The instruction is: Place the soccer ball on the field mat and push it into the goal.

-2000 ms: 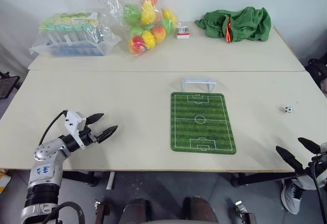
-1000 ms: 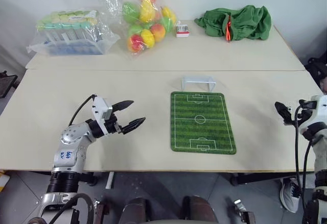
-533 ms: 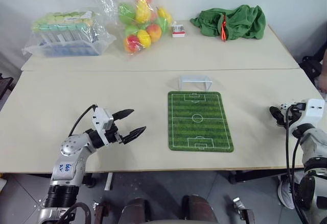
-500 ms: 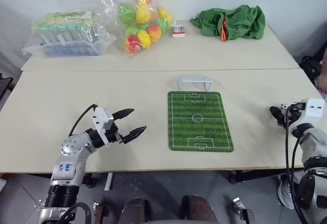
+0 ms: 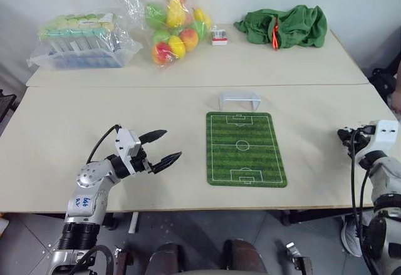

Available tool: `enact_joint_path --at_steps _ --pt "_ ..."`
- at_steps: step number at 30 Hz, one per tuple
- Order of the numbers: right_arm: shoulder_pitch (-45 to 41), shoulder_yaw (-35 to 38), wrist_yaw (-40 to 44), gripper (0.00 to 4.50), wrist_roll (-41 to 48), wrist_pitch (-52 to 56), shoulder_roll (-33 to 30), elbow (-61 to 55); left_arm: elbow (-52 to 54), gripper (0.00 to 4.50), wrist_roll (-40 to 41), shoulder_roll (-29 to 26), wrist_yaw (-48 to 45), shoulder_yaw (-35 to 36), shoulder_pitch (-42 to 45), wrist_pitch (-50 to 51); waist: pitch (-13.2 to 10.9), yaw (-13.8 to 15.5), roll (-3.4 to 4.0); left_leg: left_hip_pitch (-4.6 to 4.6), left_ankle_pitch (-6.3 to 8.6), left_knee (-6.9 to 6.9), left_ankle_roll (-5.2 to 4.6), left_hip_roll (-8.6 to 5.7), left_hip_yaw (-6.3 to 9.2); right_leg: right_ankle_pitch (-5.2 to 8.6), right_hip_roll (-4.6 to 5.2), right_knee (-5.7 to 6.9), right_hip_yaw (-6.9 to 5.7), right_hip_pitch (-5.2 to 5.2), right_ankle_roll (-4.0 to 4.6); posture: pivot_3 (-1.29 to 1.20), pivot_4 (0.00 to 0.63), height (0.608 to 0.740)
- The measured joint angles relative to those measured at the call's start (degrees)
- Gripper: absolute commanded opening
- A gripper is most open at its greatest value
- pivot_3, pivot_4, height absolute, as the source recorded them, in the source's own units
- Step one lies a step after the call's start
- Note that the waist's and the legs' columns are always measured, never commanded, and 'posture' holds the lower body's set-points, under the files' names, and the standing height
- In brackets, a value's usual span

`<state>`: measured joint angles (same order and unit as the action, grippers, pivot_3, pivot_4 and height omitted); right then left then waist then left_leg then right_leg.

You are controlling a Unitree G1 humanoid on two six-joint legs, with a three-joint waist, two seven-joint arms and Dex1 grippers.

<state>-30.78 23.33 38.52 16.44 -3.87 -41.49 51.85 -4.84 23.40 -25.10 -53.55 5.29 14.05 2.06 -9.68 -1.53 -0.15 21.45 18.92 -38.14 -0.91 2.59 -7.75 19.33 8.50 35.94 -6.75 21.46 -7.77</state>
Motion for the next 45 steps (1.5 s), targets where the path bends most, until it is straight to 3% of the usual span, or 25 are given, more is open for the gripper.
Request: enact_joint_path --at_steps 5,13,14,17,23,45 --pt "14.55 -8.36 9.80 0.82 7.33 12.13 1.22 -39.64 -4.44 4.50 0.07 -0.15 -6.39 -1.11 1.01 -3.37 -0.02 -0.13 0.04 -0.02 0.02 0.02 0.07 0.11 0.05 0.00 -0.11 0.04 -0.02 0.04 0.01 0.00 0.150 0.740" --pt "17.51 -18.20 20.17 0.82 7.94 18.91 -2.20 -56.59 -10.65 4.50 -0.57 -2.20 -13.98 -1.79 1.43 -8.52 -0.07 1.03 -0.06 0.04 0.08 -0.13 -0.06 -0.03 0.05 -0.03 0.02 0.01 -0.04 0.02 -0.04 0.00 0.150 0.740" --pt "15.96 -25.36 26.74 0.82 6.50 18.73 -3.66 -59.35 -12.33 4.50 -0.68 -2.57 -15.71 -1.86 1.40 -10.05 -0.08 1.10 -0.08 0.03 0.08 -0.12 -0.04 0.06 0.04 -0.03 -0.06 0.01 -0.08 0.05 -0.02 0.00 0.150 0.740" --pt "15.46 -29.79 30.57 0.82 5.41 17.89 -3.41 -59.71 -11.91 4.50 -0.72 -2.39 -16.08 -1.93 0.92 -10.92 -0.10 1.31 -0.11 0.04 0.08 -0.12 -0.04 0.02 0.05 -0.04 -0.04 0.01 -0.09 0.05 -0.02 0.00 0.150 0.740" --pt "12.48 -31.94 32.53 0.82 4.96 17.75 -1.43 -57.61 -9.48 4.50 -0.50 -2.30 -15.97 -1.93 -2.46 -11.28 -0.14 1.31 -0.18 0.06 0.12 -0.24 -0.11 0.01 0.07 -0.05 0.02 0.03 -0.13 0.02 -0.04 0.00 0.150 0.740" --pt "11.99 -33.06 33.28 0.82 1.42 16.04 0.44 -50.00 -9.12 4.50 -0.27 -1.34 -15.30 -1.91 -2.47 -12.20 -0.14 1.38 -0.18 0.16 0.19 -0.49 -0.19 0.00 0.08 -0.07 0.04 0.04 -0.16 0.00 -0.08 0.00 0.150 0.740"
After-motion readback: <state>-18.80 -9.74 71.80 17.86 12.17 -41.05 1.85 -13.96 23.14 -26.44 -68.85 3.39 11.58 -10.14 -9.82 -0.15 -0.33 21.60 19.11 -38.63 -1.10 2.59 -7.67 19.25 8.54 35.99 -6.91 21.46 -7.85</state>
